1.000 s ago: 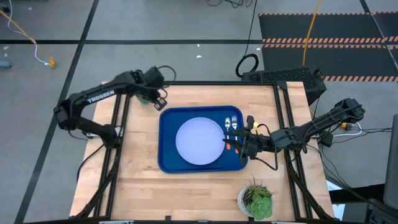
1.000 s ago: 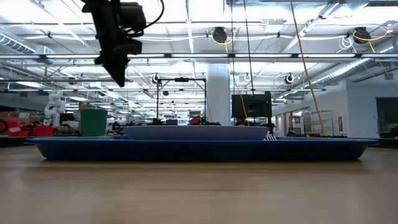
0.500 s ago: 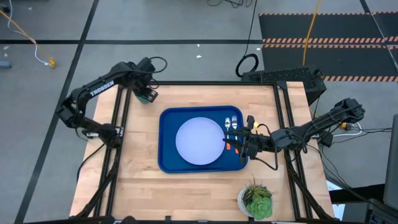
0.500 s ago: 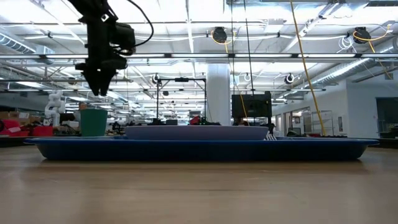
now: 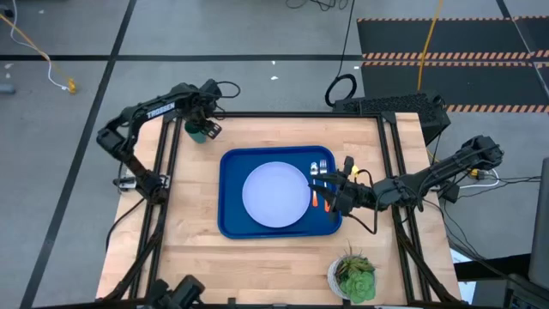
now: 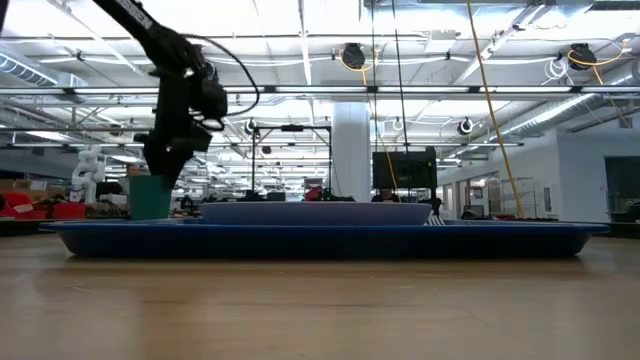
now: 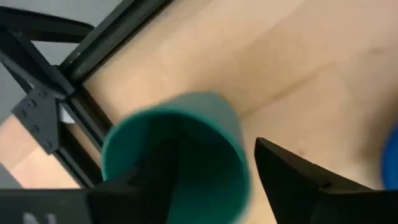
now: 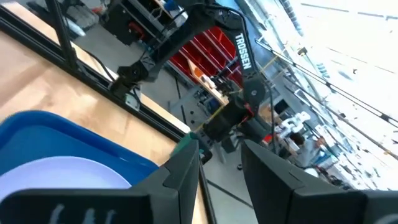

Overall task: Pick and place plate/cup/fork/spoon on tray
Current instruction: Put the green cup on the blue serving tray to the top left of the purple plate

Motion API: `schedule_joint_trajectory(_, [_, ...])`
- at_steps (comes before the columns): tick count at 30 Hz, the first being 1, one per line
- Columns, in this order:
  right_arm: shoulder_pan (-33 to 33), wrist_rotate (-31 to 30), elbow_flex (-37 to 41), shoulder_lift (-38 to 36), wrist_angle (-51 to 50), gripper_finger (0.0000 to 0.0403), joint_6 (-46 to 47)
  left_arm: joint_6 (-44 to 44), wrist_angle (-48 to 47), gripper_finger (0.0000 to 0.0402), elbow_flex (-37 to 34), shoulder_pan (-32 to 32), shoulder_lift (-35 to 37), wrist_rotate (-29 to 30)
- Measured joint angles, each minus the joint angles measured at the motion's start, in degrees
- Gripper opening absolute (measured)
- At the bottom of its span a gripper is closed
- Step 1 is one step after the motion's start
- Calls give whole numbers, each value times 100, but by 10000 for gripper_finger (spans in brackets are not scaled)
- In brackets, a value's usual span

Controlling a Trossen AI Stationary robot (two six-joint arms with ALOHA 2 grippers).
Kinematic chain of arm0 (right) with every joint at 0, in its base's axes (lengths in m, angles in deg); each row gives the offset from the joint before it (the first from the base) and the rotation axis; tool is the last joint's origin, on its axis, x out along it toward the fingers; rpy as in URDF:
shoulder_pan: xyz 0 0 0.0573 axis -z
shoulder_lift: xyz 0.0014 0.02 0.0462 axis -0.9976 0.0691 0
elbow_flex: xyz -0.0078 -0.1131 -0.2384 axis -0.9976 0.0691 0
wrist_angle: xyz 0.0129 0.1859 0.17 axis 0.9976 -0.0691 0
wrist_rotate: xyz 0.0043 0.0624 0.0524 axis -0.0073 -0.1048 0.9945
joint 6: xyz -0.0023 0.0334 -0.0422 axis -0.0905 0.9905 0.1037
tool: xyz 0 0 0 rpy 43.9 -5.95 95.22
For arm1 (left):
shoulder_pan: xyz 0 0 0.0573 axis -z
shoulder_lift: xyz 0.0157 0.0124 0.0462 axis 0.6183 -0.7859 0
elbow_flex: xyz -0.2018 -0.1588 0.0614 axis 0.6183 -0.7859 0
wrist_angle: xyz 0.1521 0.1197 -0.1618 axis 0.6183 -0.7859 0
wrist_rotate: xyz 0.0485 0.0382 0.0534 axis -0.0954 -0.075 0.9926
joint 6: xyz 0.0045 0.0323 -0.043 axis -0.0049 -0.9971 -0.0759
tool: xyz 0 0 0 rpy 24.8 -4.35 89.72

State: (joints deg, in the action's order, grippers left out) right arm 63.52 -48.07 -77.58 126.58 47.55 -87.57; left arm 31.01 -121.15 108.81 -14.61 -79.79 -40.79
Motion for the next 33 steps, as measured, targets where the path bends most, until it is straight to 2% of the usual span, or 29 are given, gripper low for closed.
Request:
schedule_joint_trajectory(4, [24, -108, 0, 0, -4, 116, -64, -85, 9, 166, -2, -120, -326, -266])
schedule_joint_trajectory(8, [83, -177, 0, 0, -4, 116, -152, -218, -21, 49, -2, -152, -455, -277])
schedule_joint_trajectory(10, [120, -177, 0, 0, -4, 116, -144, -231, 15, 16, -2, -161, -450, -254])
schedule_joint_trajectory(16, [162, -173, 0, 0, -4, 116, -141, -205, -118, 7, 0, -101, -228, -250])
schedule_joint_trajectory(21, [195, -160, 0, 0, 0, 116, -161, 51, -465, 5, 28, 289, 257, -470])
schedule_joint_trajectory(27, [308, -155, 0, 0, 0, 116, -125, 671, -655, 5, 30, 1222, 870, -833])
schedule_joint_trajectory(33, [310, -147, 0, 0, 78, 116, -39, 1426, -556, 5, 33, 2470, 934, -883])
